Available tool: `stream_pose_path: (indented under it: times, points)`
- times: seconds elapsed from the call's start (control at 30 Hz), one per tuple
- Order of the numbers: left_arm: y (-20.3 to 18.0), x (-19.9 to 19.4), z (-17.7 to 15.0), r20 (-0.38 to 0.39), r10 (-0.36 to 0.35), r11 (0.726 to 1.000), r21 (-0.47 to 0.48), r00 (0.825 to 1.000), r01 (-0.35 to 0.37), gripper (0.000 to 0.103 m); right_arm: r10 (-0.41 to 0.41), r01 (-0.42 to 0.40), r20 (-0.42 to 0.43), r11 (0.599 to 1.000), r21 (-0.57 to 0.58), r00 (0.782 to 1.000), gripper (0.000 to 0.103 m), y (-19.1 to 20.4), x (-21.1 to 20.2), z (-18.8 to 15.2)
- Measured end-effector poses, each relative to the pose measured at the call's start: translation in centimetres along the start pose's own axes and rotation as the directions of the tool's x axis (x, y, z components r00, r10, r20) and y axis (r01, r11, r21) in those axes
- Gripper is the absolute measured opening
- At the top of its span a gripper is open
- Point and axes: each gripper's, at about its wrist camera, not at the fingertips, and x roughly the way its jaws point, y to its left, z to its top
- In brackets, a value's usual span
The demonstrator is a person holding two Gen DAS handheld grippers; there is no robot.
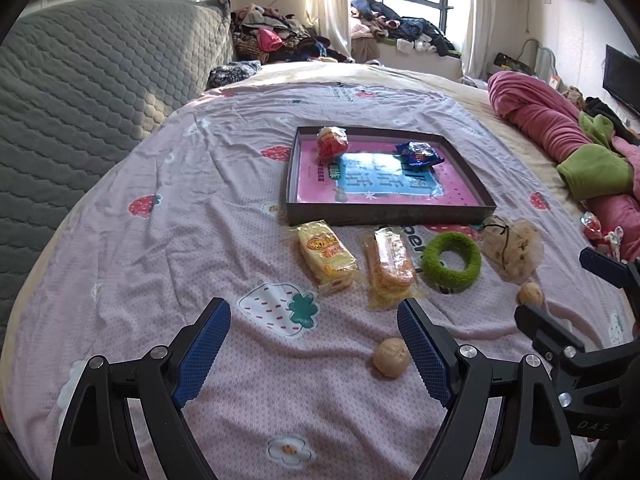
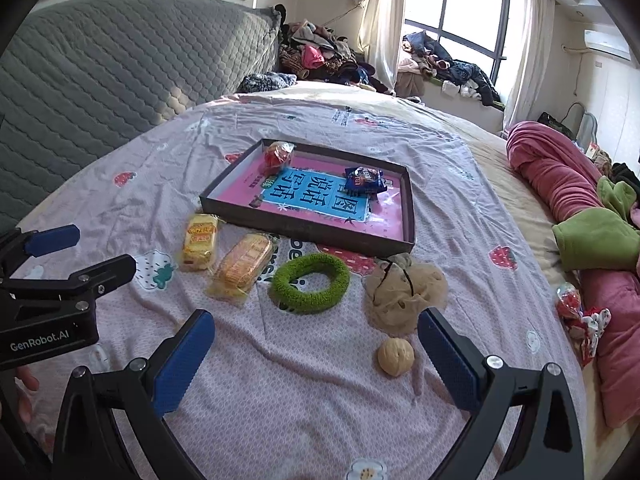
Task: Organize objects
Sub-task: 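Withdraw both grippers from the tray back toward the remaining snacks, then grasp the green fuzzy ring with the right gripper while the left grasps the yellow bread packet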
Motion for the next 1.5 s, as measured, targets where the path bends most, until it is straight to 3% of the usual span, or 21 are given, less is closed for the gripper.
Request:
stream_pose_path:
  times: [0.8, 1.3, 1.4, 1.47, 1.5]
  points:
    - [-0.5, 9.2, 2.9, -0.088, 0.008, 1.000, -0.013, 0.996, -0.010, 0.086, -0.039, 0.032, -0.122, 0.998, -0.059, 0.992, 0.102, 0.4, 9.8, 1.1]
    - [-0.2, 14.4, 4.5, -0.133, 0.054, 0.998, -0.029, 0.990, -0.058, 0.086, -0.132, 0.104, -0.178, 0.981, -0.161, 0.975, 0.100, 1.5, 14.6, 1.5]
    - [-0.1, 15.1, 4.6, -0.138, 0.062, 0.997, -0.034, 0.989, -0.067, 0.086, -0.123, 0.095, -0.178, 0.982, -0.161, 0.976, 0.089, 1.7, 15.0, 1.6]
    - [0.2, 15.5, 4.6, -0.149, 0.045, 0.997, -0.054, 0.988, -0.053, 0.086, -0.104, 0.076, -0.186, 0.986, -0.151, 0.977, 0.074, 1.8, 15.2, 1.8]
    - [0.3, 15.4, 4.5, -0.147, 0.043, 0.997, -0.059, 0.988, -0.052, 0.086, -0.100, 0.071, -0.187, 0.985, -0.154, 0.977, 0.071, 2.0, 15.1, 1.7]
